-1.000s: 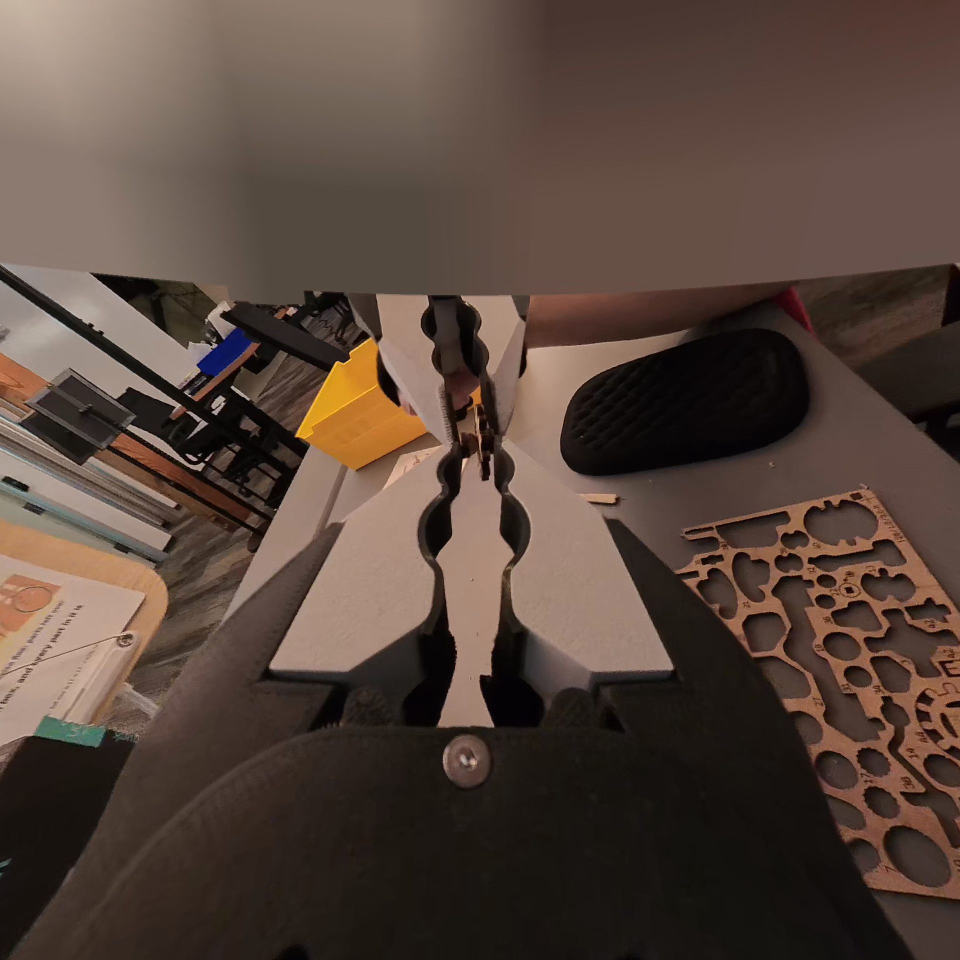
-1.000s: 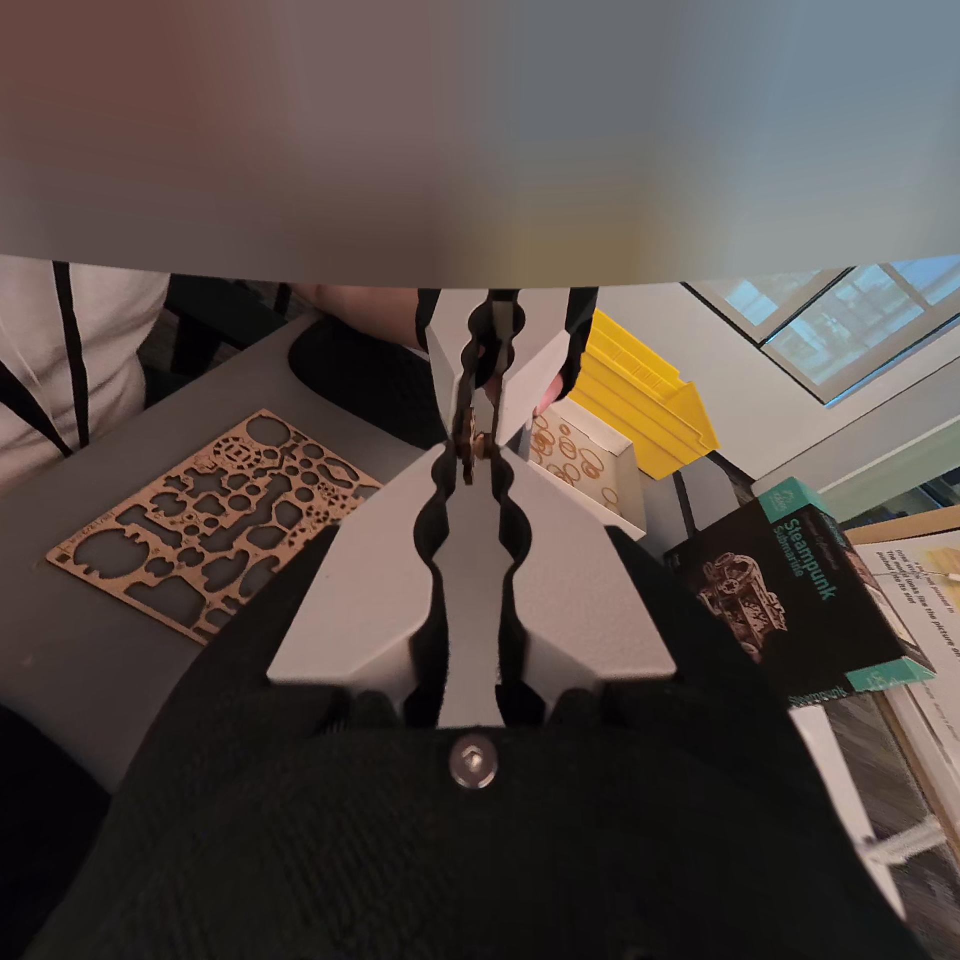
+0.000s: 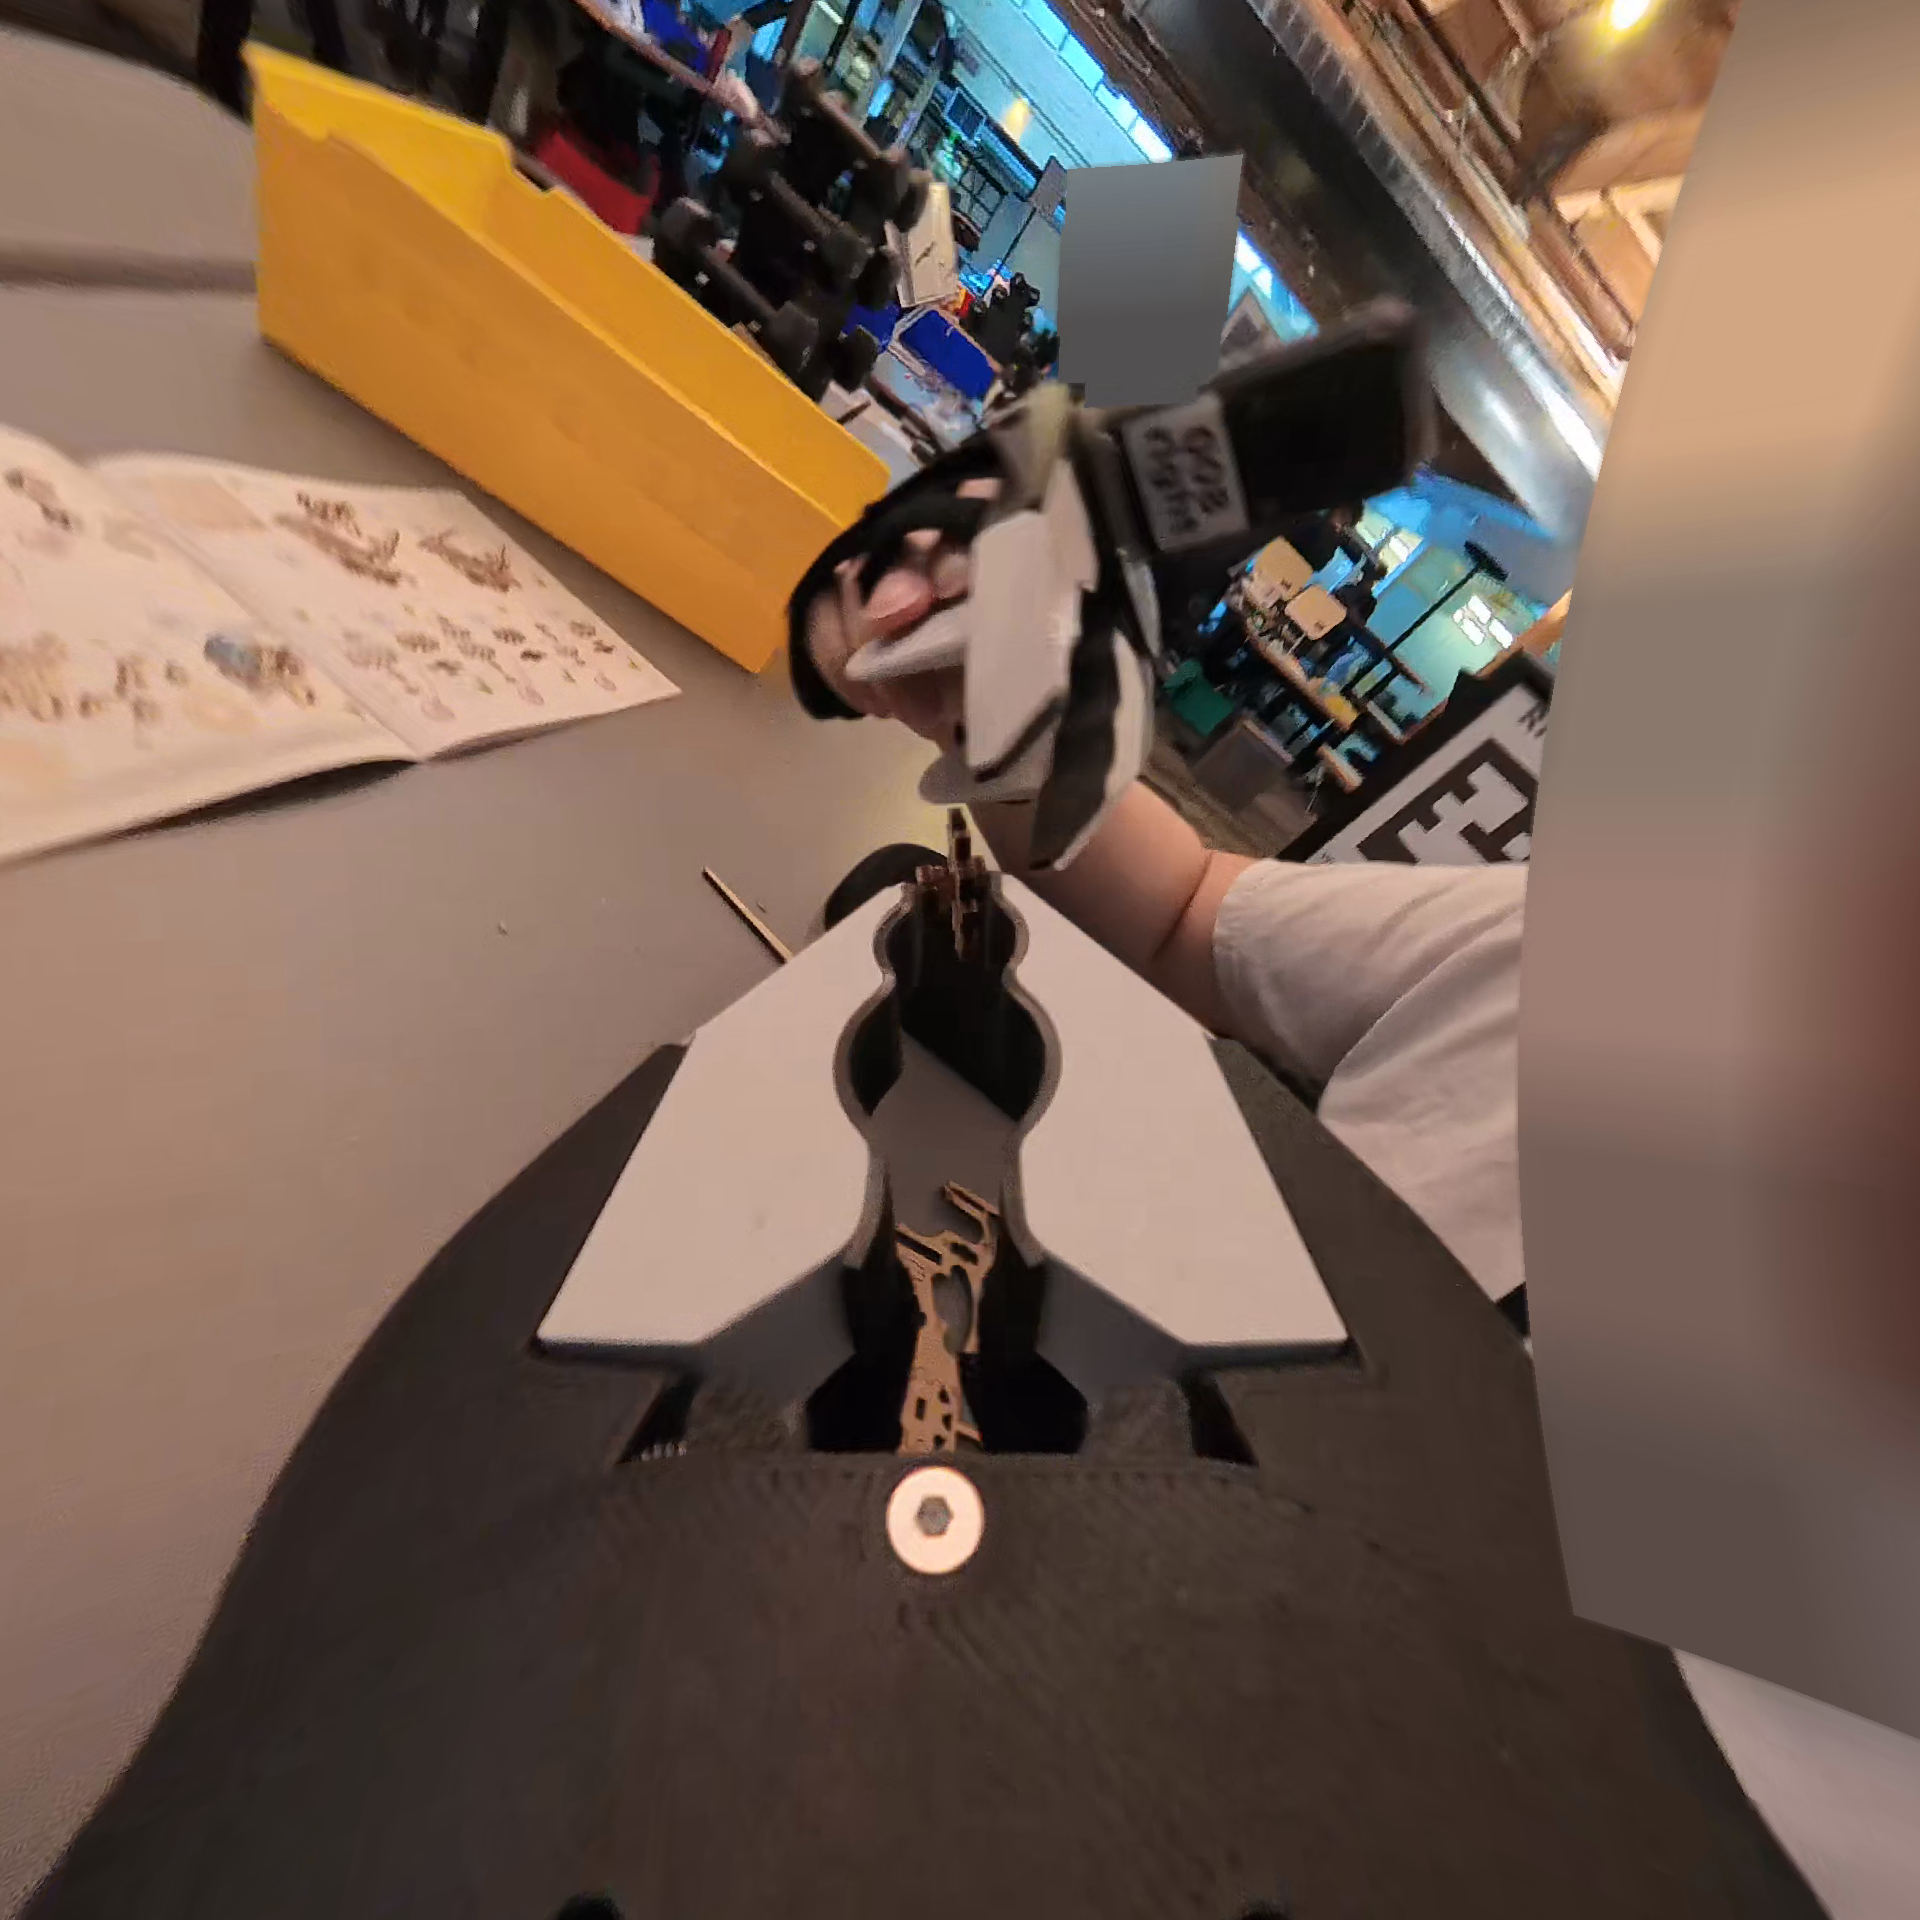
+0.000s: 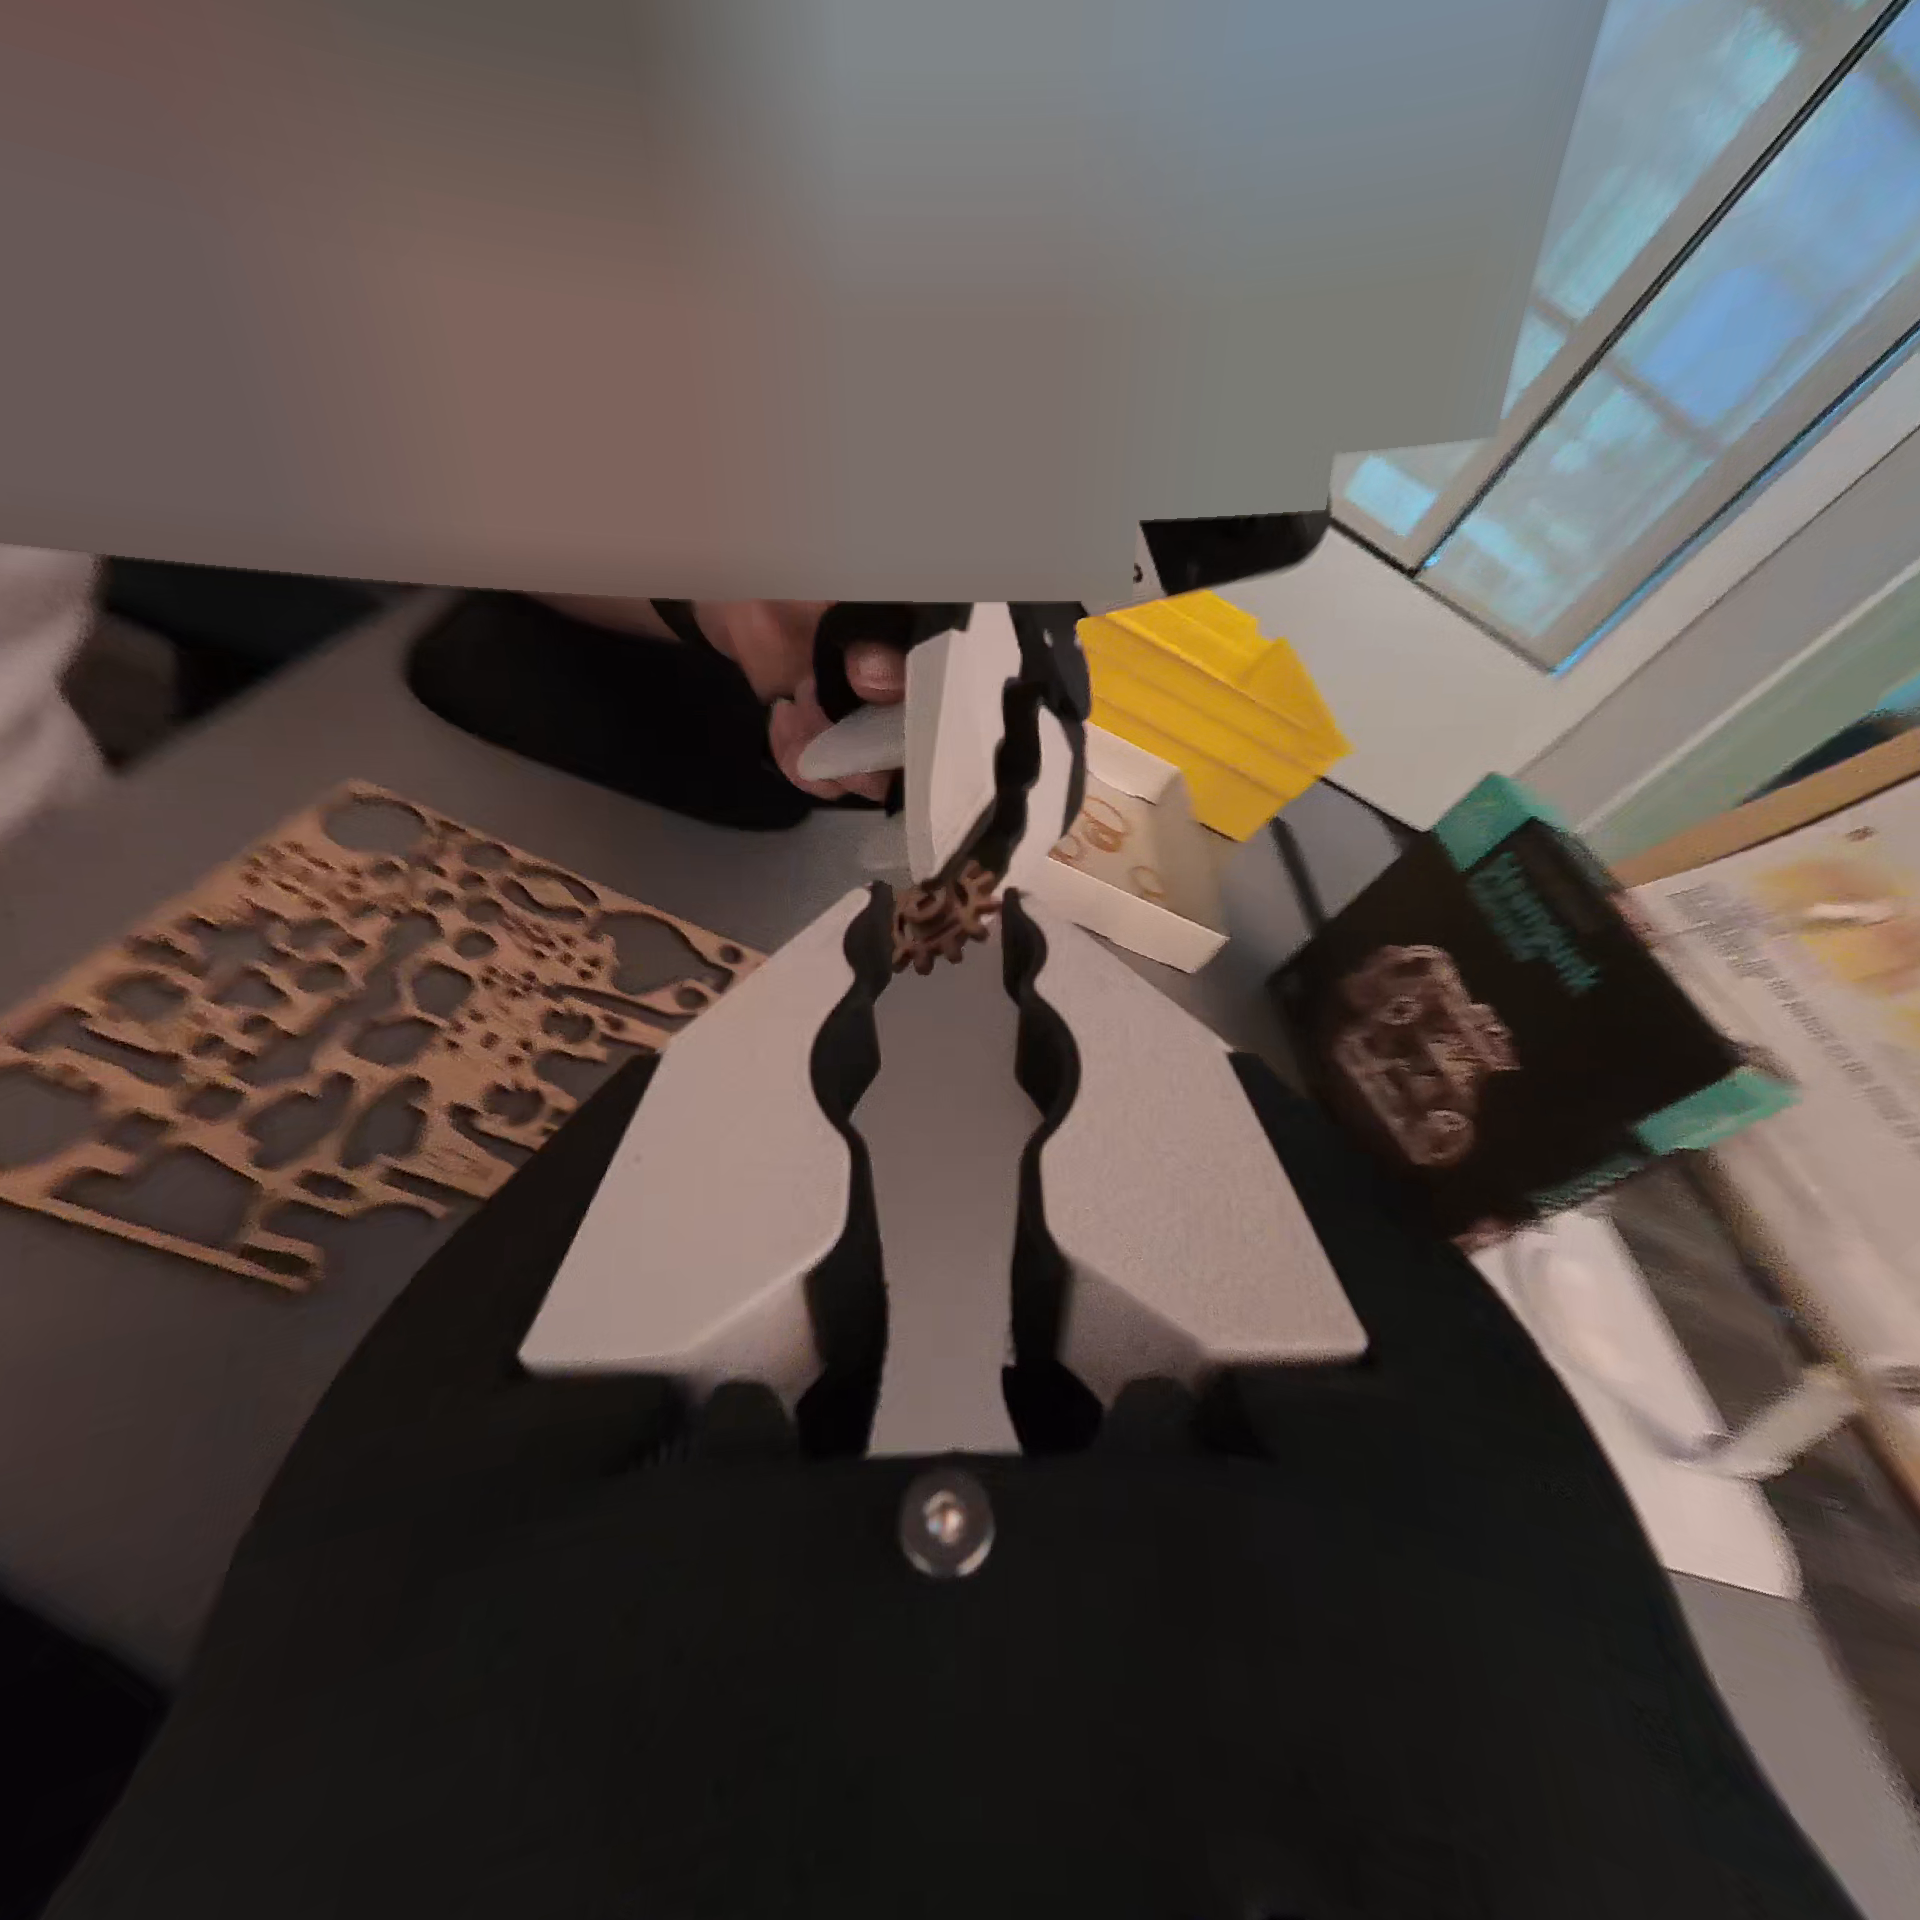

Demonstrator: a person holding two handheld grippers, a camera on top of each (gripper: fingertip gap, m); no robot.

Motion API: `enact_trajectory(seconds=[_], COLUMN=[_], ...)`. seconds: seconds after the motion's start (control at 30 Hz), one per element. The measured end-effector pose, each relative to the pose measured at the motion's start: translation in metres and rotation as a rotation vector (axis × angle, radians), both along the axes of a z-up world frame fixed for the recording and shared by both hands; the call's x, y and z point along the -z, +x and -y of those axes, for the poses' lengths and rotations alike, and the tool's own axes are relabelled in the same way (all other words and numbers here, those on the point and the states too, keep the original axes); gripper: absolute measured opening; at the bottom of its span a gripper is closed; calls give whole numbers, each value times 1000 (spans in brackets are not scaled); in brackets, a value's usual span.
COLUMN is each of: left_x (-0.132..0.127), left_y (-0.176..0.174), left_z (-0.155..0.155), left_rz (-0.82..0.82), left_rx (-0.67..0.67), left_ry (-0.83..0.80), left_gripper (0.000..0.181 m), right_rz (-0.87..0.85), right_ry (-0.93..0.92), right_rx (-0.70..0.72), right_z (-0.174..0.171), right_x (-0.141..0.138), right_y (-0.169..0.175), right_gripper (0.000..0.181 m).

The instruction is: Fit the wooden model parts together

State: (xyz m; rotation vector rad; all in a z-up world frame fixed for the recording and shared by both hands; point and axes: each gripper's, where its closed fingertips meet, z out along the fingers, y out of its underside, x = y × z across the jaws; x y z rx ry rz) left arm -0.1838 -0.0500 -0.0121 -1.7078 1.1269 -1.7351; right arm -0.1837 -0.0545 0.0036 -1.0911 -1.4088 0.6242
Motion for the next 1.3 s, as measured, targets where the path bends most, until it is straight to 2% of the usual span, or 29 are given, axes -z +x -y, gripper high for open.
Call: enact_trajectory(seconds=[0.1, 0.2, 0.4, 0.53, 0.6, 0.67, 0.77, 0.83, 0.9, 1.03, 1.13, 1.3], left_x=[9, 16, 42, 56, 66, 80, 99, 112, 115, 117, 123, 118], left_y=[0, 1, 5, 6, 5, -1, -10, -11, -8, -5, -5, -4], left_z=[-7, -8, -11, -14, -21, -37, -53, -53, -48, -48, -52, -60], left_rz=[-15, -35, -93, -111, -155, -239, -375, -432, -421, -416, -442, -416], left_rx=[-8, 9, 22, 34, -2, -81, -142, -132, -106, -107, -118, -167], left_ry=[-134, -225, -344, -417, -361, -221, 5, 36, 10, 55, 137, 224], left_gripper=[9, 9, 9, 10, 9, 11, 10, 10, 8, 7, 4, 0], right_rz=[83, 137, 236, 239, 269, 303, 366, 391, 422, 442, 482, 665], right_ry=[99, 115, 62, -25, -63, -113, -314, -371, -392, -447, -419, -424], right_rx=[34, 49, 60, 55, 68, 104, 157, 185, 185, 196, 194, 243], right_z=[0, -4, -12, -15, -20, -28, -38, -42, -41, -40, -35, -37], right_x=[9, 22, 52, 66, 78, 94, 126, 138, 145, 147, 133, 128], right_y=[-4, -8, -7, -6, -4, -1, 3, 5, 6, 7, 9, 12], right_gripper=[19, 7, 9, 8, 7, 7, 7, 7, 7, 14, 17, 17])
